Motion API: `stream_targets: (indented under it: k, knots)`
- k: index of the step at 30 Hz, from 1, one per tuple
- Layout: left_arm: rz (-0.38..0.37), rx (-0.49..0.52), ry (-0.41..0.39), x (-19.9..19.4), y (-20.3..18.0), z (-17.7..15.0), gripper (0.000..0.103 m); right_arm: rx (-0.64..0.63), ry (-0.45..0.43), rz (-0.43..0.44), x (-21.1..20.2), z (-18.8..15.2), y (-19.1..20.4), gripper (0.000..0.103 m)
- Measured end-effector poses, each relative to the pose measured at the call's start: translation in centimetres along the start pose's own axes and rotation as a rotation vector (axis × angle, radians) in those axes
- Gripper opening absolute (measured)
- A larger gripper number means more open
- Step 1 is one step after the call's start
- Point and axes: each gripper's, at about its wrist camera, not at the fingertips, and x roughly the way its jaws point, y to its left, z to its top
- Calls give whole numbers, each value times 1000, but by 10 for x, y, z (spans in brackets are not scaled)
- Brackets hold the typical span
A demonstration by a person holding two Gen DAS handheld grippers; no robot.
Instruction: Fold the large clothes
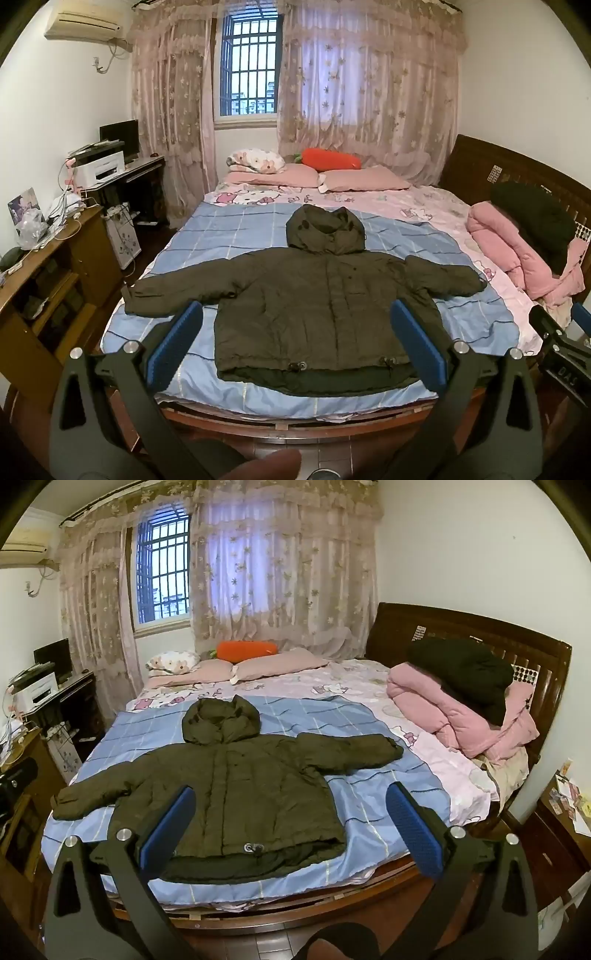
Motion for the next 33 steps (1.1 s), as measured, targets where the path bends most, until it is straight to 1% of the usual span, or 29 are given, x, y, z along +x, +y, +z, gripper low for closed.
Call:
stream_targets:
  k: [8,9,13,28,29,33]
  knots:
    - [1,-2,3,1,1,0,101,-9,-10,6,-3,0,0,102]
    - [0,-3,5,1,1,1,101,-2,1,-2,4,-3,-6,102]
    - [0,-5,8,2,2,2,101,-3,1,-2,5,-4,-7,102]
    - [-2,-3,3,3,5,2,101,-5,1,-5,2,-3,-3,102]
    - [-1,-5,2,1,1,0,101,-4,2,-4,1,-6,-9,102]
    - [0,-3,2,3,2,1,101,-5,2,-2,1,-5,-9,102]
